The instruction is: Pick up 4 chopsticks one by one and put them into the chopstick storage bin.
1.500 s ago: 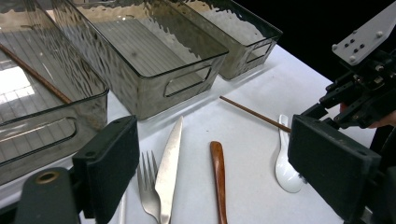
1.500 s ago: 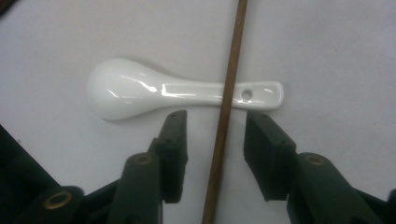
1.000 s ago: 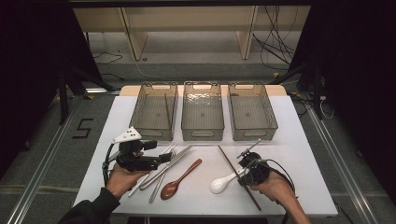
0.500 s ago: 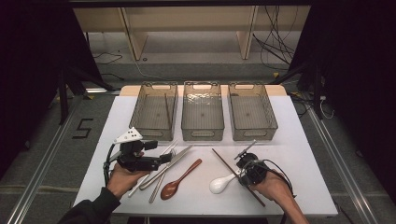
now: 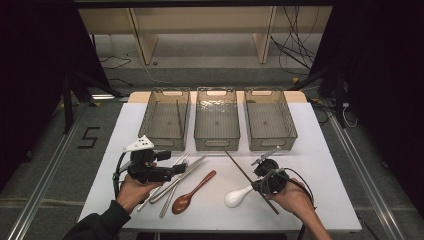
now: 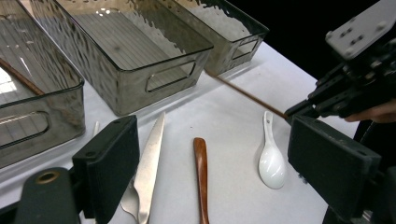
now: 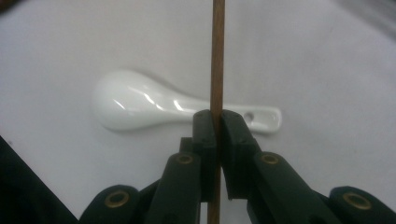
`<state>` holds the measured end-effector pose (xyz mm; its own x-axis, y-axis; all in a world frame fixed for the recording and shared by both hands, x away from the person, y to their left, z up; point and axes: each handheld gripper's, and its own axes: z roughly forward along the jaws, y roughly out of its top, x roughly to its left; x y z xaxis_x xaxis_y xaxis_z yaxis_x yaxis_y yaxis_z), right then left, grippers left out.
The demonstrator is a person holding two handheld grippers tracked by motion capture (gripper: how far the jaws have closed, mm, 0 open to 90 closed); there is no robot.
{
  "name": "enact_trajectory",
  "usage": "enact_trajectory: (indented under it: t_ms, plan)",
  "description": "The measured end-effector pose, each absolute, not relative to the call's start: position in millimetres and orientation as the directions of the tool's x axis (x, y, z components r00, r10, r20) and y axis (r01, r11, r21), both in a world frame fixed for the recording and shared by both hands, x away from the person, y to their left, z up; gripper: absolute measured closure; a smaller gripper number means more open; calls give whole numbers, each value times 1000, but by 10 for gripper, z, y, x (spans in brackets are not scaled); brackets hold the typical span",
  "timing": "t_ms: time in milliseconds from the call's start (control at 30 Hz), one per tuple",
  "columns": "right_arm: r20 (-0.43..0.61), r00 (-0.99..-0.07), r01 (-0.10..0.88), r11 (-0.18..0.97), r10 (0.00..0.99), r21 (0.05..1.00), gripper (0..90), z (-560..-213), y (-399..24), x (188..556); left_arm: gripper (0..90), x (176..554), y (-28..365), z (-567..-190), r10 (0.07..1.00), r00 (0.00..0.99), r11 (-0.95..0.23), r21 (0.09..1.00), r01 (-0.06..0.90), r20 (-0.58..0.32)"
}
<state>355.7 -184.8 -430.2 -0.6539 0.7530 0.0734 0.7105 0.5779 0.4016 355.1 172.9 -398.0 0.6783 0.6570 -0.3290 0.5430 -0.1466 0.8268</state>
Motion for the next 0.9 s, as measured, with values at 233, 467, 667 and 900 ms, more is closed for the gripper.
enact_trajectory:
  t_ms: [233, 467, 667, 900]
  plan:
    - [87, -655, 670, 524, 750, 526, 855, -4183, -1774, 3521, 164, 3583, 1626, -3922, 628, 683, -118, 822, 557, -372]
    - [95, -664, 630, 487, 741, 605, 854, -4113, -1640, 3502, 173, 3649, 1455, -3870, 600, 680, -86, 811, 579, -421]
    - [89, -676, 610, 487, 732, 625, 854, -4106, -1546, 3487, 182, 3734, 1285, -3924, 593, 662, -92, 779, 620, -457]
    - [81, -674, 586, 466, 734, 663, 853, -4064, -1539, 3475, 205, 3886, 1016, -3917, 560, 646, -61, 753, 656, -518]
